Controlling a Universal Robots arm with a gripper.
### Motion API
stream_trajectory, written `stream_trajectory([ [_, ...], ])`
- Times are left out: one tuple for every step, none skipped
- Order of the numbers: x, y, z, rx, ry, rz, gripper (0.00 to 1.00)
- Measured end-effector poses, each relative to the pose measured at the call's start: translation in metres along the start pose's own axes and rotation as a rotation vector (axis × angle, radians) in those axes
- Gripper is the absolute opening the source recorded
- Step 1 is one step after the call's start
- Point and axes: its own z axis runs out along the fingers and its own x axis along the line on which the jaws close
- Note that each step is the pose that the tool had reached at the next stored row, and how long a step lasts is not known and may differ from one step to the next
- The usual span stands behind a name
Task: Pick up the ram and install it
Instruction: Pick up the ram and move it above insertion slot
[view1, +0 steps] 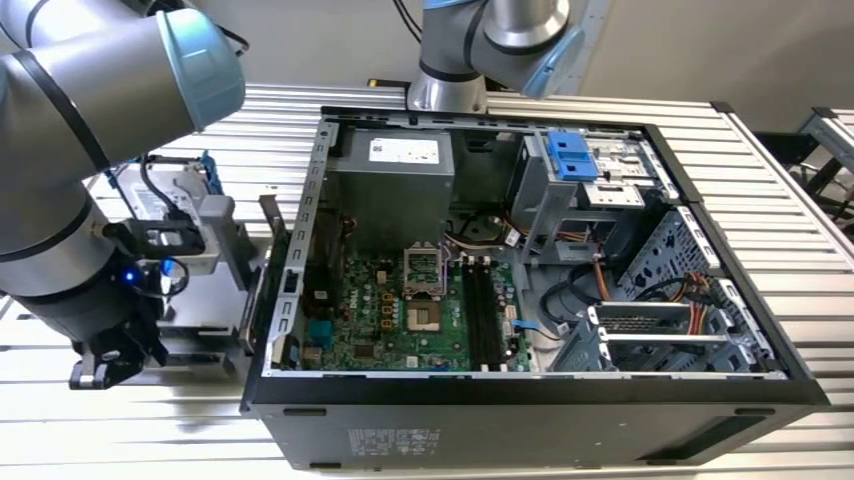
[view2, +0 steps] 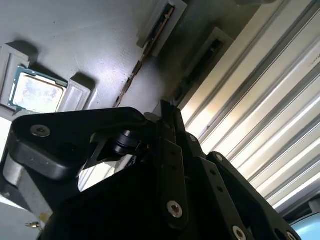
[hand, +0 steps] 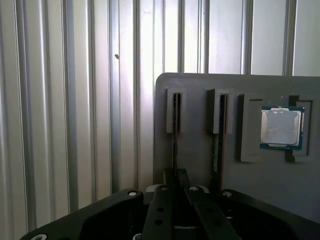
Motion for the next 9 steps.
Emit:
stream_trajectory([
  [0.0000, 0.0000, -0.0016, 0.0000, 0.0000, 0.000, 0.00],
  [0.0000, 0.0001, -0.0028, -0.0001, 0.0001, 0.000, 0.00],
  [-0.0001, 0.0001, -0.0037, 0.0000, 0.0000, 0.000, 0.00],
  [-0.0001, 0.0001, -0.0046, 0.0000, 0.0000, 0.000, 0.00],
  [-0.0001, 0.0002, -0.0055, 0.0000, 0.0000, 0.000, 0.00],
  [-0.0001, 0.0002, -0.0066, 0.0000, 0.0001, 0.000, 0.00],
  [-0.0002, 0.0002, -0.0082, 0.0000, 0.0001, 0.000, 0.00],
  [-0.0002, 0.0003, -0.0101, 0.0000, 0.0000, 0.000, 0.00],
  [-0.0003, 0.0003, -0.0122, 0.0000, 0.0000, 0.000, 0.00],
])
